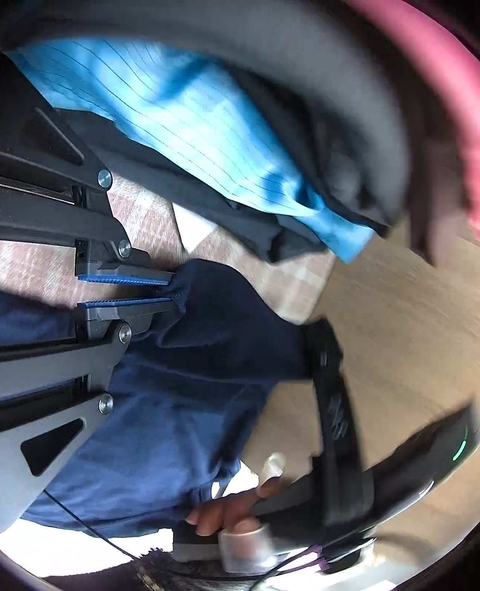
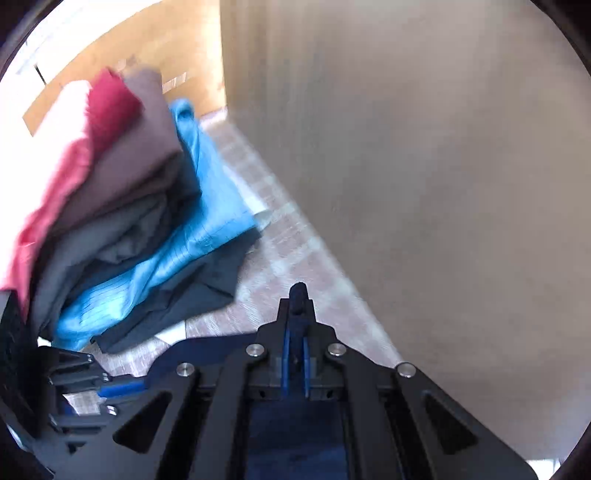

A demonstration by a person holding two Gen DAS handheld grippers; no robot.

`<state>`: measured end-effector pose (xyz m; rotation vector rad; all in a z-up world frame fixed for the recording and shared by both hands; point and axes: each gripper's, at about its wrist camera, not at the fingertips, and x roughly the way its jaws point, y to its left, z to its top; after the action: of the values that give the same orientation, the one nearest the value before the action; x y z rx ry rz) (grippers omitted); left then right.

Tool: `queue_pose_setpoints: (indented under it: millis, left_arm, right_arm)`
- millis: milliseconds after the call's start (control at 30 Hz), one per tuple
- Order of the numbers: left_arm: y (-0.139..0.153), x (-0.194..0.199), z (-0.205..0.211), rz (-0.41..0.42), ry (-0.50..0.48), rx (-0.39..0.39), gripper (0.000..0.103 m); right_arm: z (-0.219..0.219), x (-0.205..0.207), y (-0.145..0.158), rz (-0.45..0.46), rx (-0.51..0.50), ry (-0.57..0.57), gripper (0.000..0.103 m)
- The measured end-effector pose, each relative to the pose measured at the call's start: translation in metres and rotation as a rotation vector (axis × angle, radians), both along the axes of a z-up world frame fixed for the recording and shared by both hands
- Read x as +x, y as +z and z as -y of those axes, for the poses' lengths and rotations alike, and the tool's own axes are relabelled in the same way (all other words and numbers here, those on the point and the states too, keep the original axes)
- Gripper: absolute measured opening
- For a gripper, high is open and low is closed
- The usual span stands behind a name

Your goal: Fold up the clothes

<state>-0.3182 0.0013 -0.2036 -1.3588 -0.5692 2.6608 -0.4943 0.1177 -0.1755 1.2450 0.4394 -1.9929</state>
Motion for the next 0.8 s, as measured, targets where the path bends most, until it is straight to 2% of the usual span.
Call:
queue_pose_setpoints:
  millis: [33, 67, 100, 133, 200, 367, 500, 533, 667, 700, 800]
  left_arm:
    - [0.008, 0.009, -0.007, -0.031, -0.054, 0.008, 0.009]
    - [0.016, 0.022, -0.018, -0.053, -0.134, -0.005, 0.024]
    - [0.019, 0.033, -0.027, -0.055, -0.205, -0.036, 0.033]
    - [0.019, 0.042, -0.034, -0.044, -0.259, -0.069, 0.044]
    - [0.014, 0.050, -0.037, 0.003, -0.295, -0.091, 0.044]
    - [0.003, 0.032, -0.029, 0.044, -0.217, -0.070, 0.042]
    - [0.001, 0.021, -0.050, 0.011, -0.299, -0.087, 0.042]
    - [0.000, 0.020, -0.056, 0.001, -0.328, -0.096, 0.042]
    - [-0.012, 0.008, -0.087, -0.025, -0.442, -0.124, 0.043]
    - [-0.017, 0.006, -0.093, 0.000, -0.489, -0.109, 0.043]
    - [-0.020, 0.013, -0.094, 0.070, -0.580, -0.091, 0.037]
  right_arm:
    - [-0.027, 0.004, 0.009, -0.059, 0.000, -0.044, 0.017]
    - [-0.044, 0.009, 0.010, -0.057, 0.004, -0.077, 0.046]
    - [-0.059, 0.013, 0.009, -0.051, 0.008, -0.110, 0.077]
    - [-0.075, 0.017, 0.009, -0.044, 0.012, -0.142, 0.080]
    - [-0.106, 0.026, 0.008, -0.031, 0.020, -0.207, 0.080]
    - [-0.183, 0.047, 0.005, 0.002, 0.039, -0.369, 0.080]
    - [-0.177, 0.048, -0.021, 0.082, 0.042, -0.361, 0.080]
    - [-0.177, 0.045, -0.039, 0.095, 0.044, -0.365, 0.080]
    - [-0.175, 0.049, -0.070, 0.151, 0.065, -0.358, 0.080]
    - [-0.172, 0.048, -0.078, 0.165, 0.068, -0.351, 0.080]
    - [-0.167, 0.055, -0.074, 0.100, 0.111, -0.342, 0.079]
